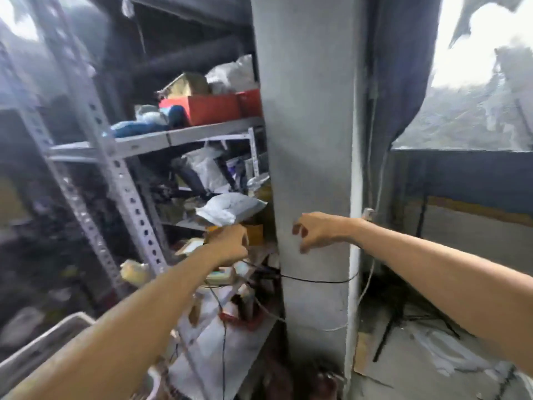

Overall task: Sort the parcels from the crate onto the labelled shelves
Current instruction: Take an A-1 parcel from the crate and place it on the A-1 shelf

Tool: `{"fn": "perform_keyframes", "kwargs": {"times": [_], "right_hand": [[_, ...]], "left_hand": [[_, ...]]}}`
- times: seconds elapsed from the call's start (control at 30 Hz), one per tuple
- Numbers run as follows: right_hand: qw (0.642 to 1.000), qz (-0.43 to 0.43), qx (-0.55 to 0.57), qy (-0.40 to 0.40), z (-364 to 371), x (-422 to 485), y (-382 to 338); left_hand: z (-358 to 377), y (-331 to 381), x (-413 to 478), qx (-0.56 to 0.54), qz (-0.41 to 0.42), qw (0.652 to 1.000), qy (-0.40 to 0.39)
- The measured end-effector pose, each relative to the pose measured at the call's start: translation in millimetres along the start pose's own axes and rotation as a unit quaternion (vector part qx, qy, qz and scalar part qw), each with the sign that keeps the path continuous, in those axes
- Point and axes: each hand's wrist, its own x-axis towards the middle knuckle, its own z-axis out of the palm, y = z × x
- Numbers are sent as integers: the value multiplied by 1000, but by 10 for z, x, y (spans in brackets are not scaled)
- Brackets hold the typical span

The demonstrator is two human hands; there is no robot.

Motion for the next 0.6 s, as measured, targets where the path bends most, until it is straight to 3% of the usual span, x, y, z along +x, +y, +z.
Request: {"fn": "perform_keyframes", "kwargs": {"times": [0.1,0.27,0.6], "right_hand": [[992,-118,-9,-37,219,326,-902],[965,-241,10,-102,645,587,-2321],[910,-364,10,-197,1588,722,-4153]], "left_hand": [[-45,-820,-645,26,-97,995,0],[-6,-1804,-1756,31,-242,970,0],[201,-3104,-3365,0,-419,908,-27]]}}
